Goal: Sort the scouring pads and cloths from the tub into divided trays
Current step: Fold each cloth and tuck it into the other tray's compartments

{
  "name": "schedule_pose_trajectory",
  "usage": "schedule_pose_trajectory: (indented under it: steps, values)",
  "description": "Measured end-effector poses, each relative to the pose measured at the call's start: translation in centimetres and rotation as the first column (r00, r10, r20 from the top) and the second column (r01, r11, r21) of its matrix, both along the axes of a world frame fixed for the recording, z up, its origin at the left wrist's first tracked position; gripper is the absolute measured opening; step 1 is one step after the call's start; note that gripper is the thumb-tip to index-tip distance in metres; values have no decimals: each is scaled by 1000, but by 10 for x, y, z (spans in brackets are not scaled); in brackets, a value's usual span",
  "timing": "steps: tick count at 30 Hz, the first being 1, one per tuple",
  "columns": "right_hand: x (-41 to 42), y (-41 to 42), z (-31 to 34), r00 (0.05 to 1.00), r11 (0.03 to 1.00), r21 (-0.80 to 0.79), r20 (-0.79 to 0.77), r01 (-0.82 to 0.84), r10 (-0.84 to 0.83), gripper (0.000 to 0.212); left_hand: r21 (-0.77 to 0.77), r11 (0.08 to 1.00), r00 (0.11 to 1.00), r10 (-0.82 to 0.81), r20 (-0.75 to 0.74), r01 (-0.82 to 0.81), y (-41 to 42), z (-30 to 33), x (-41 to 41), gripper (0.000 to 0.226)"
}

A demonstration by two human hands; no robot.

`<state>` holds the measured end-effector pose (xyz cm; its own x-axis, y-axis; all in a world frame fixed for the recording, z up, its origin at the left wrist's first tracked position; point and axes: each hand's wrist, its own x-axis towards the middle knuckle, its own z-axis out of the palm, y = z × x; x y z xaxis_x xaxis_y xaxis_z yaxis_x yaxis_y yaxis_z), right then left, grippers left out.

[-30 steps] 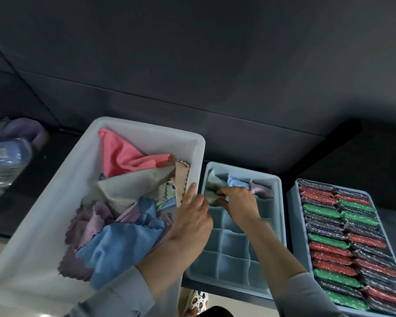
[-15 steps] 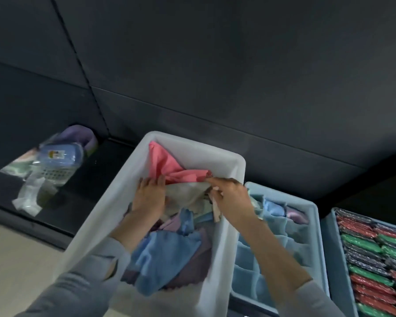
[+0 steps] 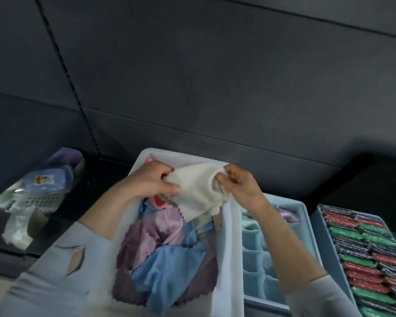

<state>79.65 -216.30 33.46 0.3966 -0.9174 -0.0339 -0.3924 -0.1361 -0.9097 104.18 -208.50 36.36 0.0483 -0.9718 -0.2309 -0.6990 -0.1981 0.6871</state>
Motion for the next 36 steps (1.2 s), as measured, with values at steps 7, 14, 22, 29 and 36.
schedule_pose_trajectory:
  steps: [7,14,22,29,36]
  values:
    - [-29,13,28,987,989,35,-67,-143,145,33,-214,957,870,70,-489,-197,-2,29,-24,12]
    - [-13,34,100,932,940,22,144,-340,334,54,-401,883,946,-308,-101,244,1,76,-62,37]
    - [-34,30,113,976,992,-28,181,-122,125,33,-406,909,992,-121,-42,93,1,85,-49,49]
    - [-43,31,122,966,990,-128,242,-61,91,17,-521,853,981,-113,-157,15,5,92,-64,16]
    - [-49,35,131,935,985,-172,346,-17,77,7,-564,804,904,-82,-420,-189,3,93,-70,13]
